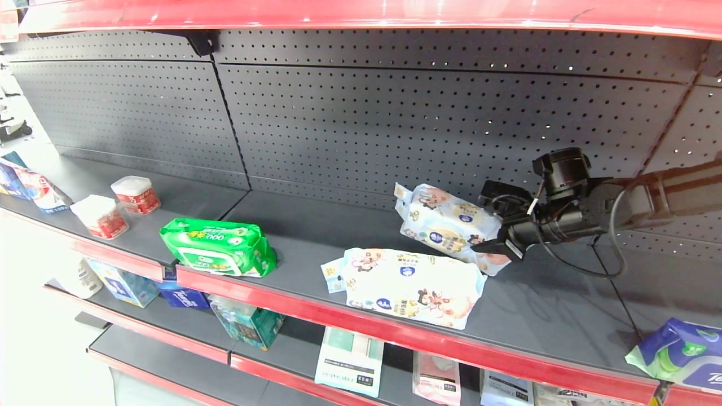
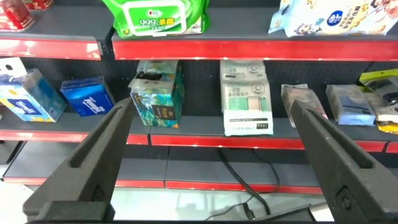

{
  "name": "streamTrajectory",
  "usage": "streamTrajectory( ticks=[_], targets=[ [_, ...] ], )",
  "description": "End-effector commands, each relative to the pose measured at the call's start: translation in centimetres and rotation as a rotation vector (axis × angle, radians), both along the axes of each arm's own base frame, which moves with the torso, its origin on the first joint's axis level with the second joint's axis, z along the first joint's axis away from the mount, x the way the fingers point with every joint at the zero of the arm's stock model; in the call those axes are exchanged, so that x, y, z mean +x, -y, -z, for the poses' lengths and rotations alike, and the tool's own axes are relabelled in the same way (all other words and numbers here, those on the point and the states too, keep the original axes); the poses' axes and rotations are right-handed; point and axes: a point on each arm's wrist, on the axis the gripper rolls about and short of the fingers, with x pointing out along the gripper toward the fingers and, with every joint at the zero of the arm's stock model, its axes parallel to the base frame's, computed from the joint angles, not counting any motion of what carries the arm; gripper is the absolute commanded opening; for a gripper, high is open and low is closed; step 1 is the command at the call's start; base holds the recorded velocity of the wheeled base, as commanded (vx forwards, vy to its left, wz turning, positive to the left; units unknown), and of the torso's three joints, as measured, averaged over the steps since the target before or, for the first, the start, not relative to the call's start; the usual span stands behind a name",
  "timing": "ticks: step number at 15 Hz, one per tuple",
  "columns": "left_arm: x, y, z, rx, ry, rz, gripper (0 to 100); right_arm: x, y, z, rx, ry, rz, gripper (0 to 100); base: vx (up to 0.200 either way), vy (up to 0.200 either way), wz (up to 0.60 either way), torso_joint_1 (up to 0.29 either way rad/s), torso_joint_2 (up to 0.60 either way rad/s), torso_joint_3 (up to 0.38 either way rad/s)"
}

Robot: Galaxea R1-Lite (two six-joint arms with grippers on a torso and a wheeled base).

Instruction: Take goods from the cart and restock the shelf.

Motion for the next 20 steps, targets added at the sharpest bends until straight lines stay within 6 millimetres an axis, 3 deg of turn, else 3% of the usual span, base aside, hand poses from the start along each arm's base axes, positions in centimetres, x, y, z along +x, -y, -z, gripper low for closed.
streamTrajectory(
  ticks=[1,2,7,11,15,20],
  targets=[
    [0.0,0.0,0.0,0.000,-0.002,0.001,100,0.2,-0.1,0.6,-0.003,-0.013,-0.001,0,0.000,0.000,0.00,0.000,0.00,0.000],
    [0.0,0.0,0.0,0.000,-0.003,0.001,100,0.3,-0.1,0.6,-0.006,-0.008,-0.004,100,0.000,0.000,0.00,0.000,0.00,0.000],
    [0.0,0.0,0.0,-0.001,-0.003,0.000,100,0.1,0.1,0.2,0.001,-0.005,0.007,100,0.000,0.000,0.00,0.000,0.00,0.000],
    [0.0,0.0,0.0,-0.001,-0.003,0.002,100,-1.3,1.6,0.0,-0.034,-0.018,0.083,100,0.000,0.000,0.00,0.000,0.00,0.000],
    [0.0,0.0,0.0,-0.002,-0.004,0.005,100,-0.6,2.7,-0.2,-0.036,0.035,0.169,100,0.000,0.000,0.00,0.000,0.00,0.000],
    [0.0,0.0,0.0,-0.002,-0.004,0.005,100,-0.6,2.7,-0.4,-0.035,0.041,0.195,100,0.000,0.000,0.00,0.000,0.00,0.000]
  ],
)
